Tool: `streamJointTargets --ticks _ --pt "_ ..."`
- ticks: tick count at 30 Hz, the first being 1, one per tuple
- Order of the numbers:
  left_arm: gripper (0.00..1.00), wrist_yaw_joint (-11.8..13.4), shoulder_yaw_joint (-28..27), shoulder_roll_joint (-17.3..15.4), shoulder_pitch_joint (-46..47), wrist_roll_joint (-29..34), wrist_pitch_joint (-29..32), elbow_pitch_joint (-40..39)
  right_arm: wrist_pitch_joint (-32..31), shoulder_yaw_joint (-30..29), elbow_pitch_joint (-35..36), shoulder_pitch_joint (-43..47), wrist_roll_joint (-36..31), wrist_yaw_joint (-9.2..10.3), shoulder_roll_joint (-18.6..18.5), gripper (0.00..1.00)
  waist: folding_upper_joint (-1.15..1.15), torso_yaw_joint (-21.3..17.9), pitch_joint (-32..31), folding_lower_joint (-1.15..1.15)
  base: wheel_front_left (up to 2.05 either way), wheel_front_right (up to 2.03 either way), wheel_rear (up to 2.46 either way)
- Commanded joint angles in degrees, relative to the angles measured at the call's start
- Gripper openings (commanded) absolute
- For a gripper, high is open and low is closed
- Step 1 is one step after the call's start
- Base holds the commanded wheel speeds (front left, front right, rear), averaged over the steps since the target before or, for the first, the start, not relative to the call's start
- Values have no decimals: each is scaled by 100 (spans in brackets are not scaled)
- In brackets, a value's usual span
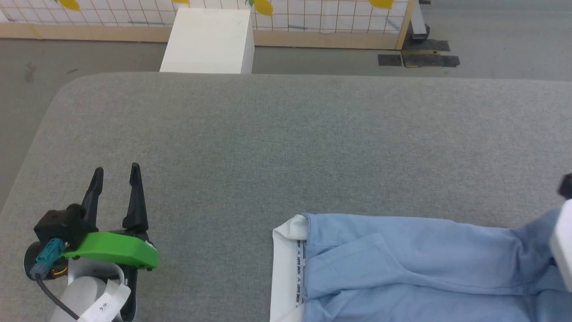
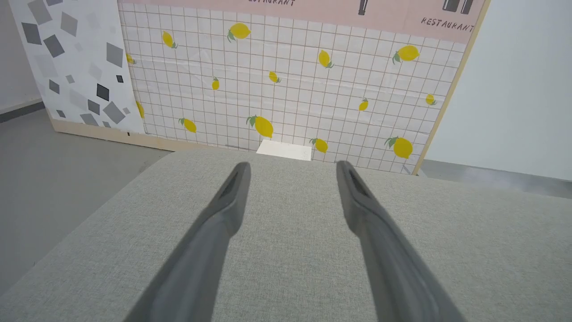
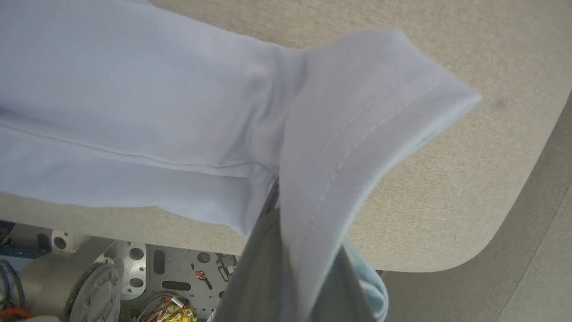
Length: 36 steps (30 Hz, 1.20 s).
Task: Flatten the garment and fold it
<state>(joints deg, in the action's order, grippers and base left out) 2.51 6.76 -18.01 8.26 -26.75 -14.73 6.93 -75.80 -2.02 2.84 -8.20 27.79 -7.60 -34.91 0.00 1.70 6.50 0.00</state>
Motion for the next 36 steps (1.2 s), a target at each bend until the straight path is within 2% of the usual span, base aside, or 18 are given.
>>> streamJointTargets --ticks 1,6,12,24,36 --pt "100 -10 1 7 -46 -16 -27 7 -182 156 276 -9 73 11 35 0 0 -24 -67 0 0 0 0" --pt "100 12 9 11 -68 -38 -25 4 -510 680 957 -126 379 11 300 0 0 -25 -143 0 0 0 0" --pt "100 0 9 8 -94 -75 -25 9 -287 1365 1040 -433 631 11 777 0 0 15 -149 0 0 0 0" --pt "100 -68 -41 70 -7 -90 -26 74 700 2761 148 -1210 922 11 1524 0 0 179 27 0 0 0 0" --pt "100 -147 -78 192 19 18 -27 115 1814 3661 -1058 -1623 972 11 2259 0 0 273 66 0 0 0 0"
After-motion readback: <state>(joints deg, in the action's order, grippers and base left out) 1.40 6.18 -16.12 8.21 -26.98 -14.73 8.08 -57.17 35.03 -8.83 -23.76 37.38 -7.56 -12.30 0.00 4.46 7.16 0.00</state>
